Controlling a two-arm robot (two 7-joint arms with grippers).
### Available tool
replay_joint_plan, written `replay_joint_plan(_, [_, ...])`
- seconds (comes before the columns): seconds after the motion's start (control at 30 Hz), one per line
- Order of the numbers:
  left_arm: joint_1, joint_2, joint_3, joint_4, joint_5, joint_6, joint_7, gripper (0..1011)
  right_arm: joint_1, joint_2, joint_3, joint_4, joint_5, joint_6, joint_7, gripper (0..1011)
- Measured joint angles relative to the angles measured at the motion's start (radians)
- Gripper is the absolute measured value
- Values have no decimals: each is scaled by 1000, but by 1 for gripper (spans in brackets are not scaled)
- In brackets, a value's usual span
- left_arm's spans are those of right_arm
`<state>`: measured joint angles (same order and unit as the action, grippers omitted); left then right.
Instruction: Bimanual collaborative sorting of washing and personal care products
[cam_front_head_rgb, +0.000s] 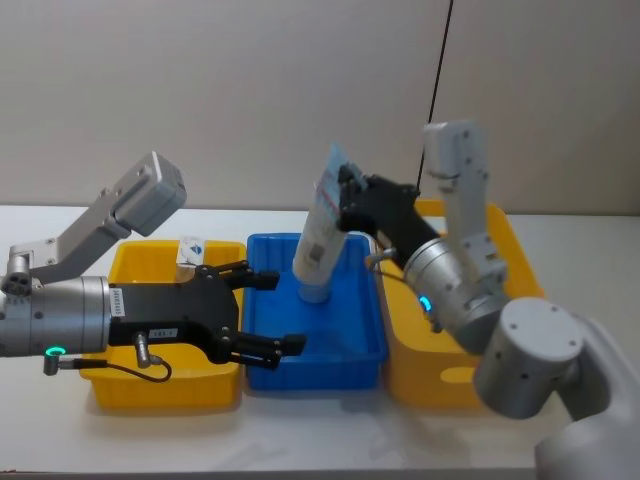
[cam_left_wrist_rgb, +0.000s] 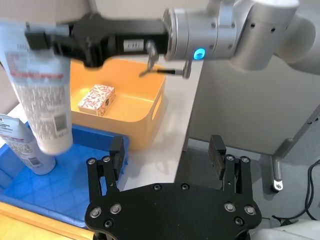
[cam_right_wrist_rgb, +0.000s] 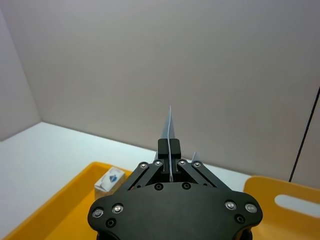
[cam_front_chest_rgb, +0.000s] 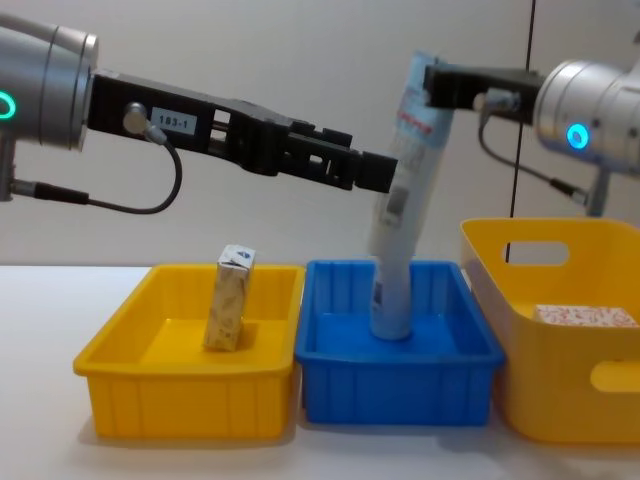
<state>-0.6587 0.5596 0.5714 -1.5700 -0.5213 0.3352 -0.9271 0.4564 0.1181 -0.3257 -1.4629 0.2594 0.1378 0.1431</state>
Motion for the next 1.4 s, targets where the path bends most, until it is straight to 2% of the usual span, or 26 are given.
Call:
replay_joint_plan(0.3, [0, 0, 0, 0, 0, 0, 0, 1001, -18, 42, 64, -62, 32, 7, 22, 0])
replay_joint_plan(0.7, [0, 0, 0, 0, 0, 0, 0, 1001, -45, 107, 131, -79, 34, 23, 34, 0])
replay_joint_plan(1.1, [0, 0, 0, 0, 0, 0, 0, 1001, -69, 145, 147, -48, 1, 42, 43, 0])
replay_joint_plan(1.4, [0, 0, 0, 0, 0, 0, 0, 1001, -76, 153, 140, -13, -30, 48, 39, 0])
